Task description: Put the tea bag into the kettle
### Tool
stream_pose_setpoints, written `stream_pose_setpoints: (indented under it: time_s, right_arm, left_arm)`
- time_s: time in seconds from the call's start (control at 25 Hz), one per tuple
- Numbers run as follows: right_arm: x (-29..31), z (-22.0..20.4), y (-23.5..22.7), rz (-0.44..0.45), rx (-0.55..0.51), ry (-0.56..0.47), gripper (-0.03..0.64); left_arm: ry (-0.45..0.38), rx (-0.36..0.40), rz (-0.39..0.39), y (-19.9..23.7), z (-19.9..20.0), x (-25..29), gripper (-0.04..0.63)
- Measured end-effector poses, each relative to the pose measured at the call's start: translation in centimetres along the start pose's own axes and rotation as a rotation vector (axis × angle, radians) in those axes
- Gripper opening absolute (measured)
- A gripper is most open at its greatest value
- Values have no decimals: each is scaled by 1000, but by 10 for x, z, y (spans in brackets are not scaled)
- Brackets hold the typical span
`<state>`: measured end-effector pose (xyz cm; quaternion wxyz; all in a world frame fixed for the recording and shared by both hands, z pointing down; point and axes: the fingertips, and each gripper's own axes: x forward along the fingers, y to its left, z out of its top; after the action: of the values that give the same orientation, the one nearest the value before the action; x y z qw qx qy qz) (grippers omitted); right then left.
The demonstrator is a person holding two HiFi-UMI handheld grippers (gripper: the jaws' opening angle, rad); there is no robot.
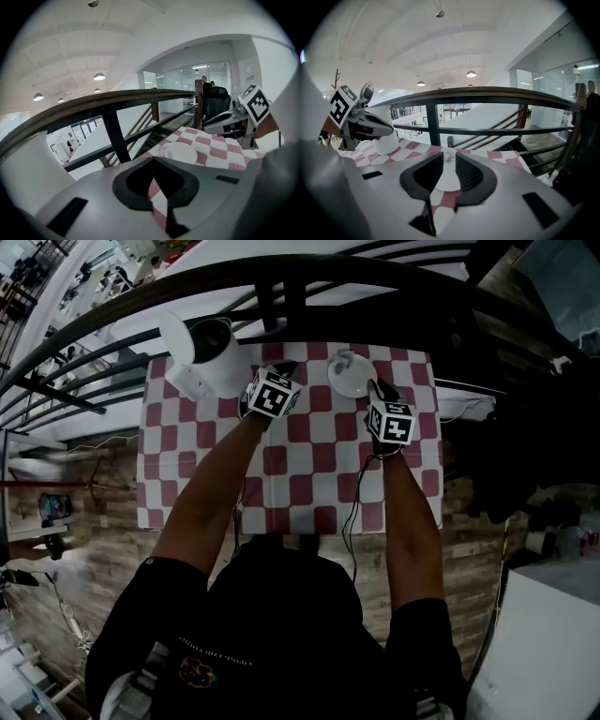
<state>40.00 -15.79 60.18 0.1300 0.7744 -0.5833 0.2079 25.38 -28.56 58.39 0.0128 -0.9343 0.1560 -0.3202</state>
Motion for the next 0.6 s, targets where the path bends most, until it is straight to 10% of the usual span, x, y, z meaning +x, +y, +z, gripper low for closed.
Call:
stream_pose_setpoints:
  time_s: [0.6]
  right_arm:
    - [36, -17, 20, 44, -2, 58, 89]
  left_arm:
    - [42, -14, -9, 16, -18, 21, 0]
